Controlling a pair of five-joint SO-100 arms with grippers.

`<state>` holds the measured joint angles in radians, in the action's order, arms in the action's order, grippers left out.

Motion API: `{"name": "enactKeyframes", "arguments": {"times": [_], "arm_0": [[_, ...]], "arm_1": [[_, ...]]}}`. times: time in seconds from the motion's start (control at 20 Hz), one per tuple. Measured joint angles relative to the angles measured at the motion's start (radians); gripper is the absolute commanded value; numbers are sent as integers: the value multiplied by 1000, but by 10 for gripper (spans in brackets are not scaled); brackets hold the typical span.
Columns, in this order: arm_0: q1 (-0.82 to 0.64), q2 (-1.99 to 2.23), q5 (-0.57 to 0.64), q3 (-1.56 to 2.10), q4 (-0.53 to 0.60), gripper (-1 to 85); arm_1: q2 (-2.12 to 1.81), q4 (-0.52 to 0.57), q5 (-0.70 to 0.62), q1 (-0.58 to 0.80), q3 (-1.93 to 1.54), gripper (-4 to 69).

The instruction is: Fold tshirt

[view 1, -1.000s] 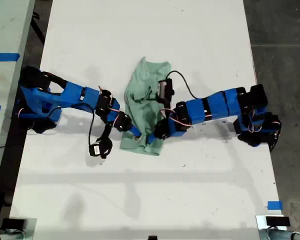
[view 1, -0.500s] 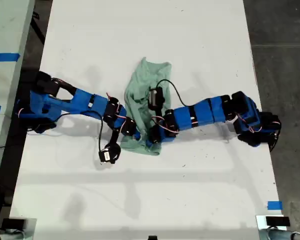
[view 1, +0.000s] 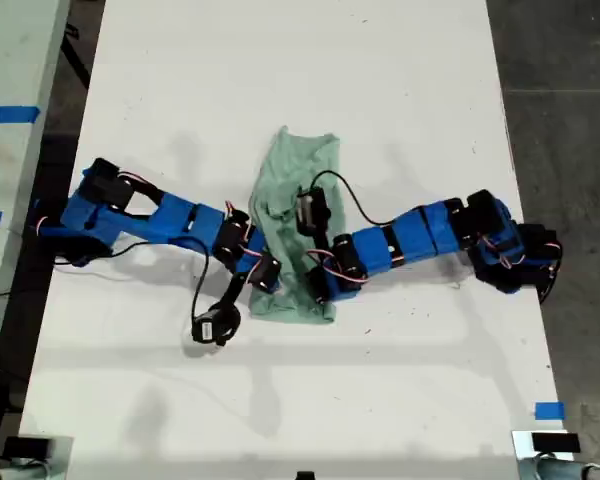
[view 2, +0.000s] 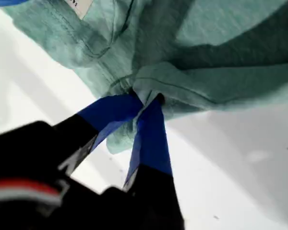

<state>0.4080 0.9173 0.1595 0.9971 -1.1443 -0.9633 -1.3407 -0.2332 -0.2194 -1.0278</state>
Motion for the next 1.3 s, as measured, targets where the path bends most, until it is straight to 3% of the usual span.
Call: {"name": "enactKeyframes", "arguments": {"times": [0.1,0.3,0.45,0.6,0.9,1.1,1.25,1.3], "arm_0": [[81,-29,17,-146,-38,0],[229,-29,49,-213,2,0],[249,-21,86,-215,3,0],[160,66,209,-213,-66,0],[-225,249,537,-215,-272,0],[-417,255,689,-193,-293,0],[-515,202,724,-161,-282,0],[-549,161,726,-156,-268,22]], "arm_1": [[-44,-38,2,-94,28,-17],[-54,-71,8,-258,140,-17],[-57,-61,-28,-293,173,-17],[-163,-147,-117,-179,147,-17],[-295,-268,-502,259,140,-16],[-319,-250,-707,457,114,-16],[-319,-135,-779,517,-26,-17],[-319,-78,-787,534,-92,31]]}}
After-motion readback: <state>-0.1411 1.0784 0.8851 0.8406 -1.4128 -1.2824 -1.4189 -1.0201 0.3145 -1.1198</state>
